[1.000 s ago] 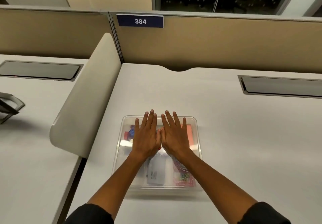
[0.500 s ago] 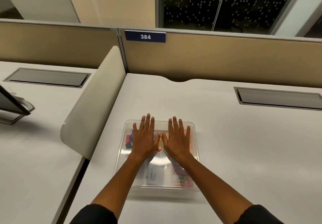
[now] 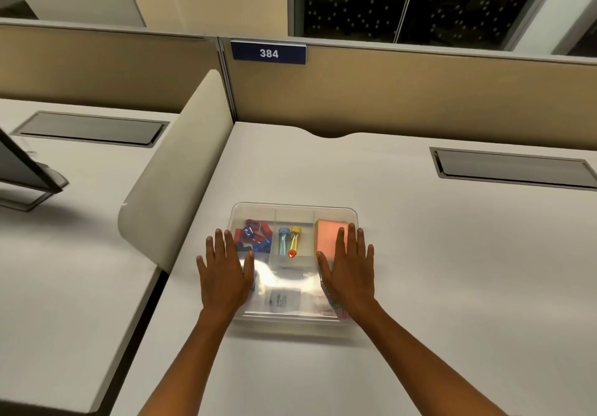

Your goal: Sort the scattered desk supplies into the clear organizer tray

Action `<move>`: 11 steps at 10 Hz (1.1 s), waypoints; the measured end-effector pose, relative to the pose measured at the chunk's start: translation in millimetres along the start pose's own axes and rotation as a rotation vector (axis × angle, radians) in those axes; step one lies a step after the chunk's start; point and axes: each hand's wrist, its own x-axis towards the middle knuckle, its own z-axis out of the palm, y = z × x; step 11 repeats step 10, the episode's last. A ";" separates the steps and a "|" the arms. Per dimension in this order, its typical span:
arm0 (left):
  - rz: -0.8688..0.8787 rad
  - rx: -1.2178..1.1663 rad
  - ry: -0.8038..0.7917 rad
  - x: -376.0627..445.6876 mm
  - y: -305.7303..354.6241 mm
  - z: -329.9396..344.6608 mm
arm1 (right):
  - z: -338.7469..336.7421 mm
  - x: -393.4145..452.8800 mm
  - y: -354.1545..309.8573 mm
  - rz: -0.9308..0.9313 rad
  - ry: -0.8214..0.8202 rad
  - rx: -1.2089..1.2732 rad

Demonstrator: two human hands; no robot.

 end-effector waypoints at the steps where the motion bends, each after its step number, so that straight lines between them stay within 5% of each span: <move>1: 0.008 -0.020 0.005 1.3 1.2 0.1 | 1.3 -2.8 -0.5 0.005 0.002 0.012; 8: -0.013 0.035 -0.065 6.2 1.3 -4.1 | -5.9 -5.6 -1.7 0.021 -0.053 -0.013; 11: 0.083 -0.009 0.066 4.7 21.5 -1.4 | -19.4 0.1 4.1 -0.008 0.037 0.043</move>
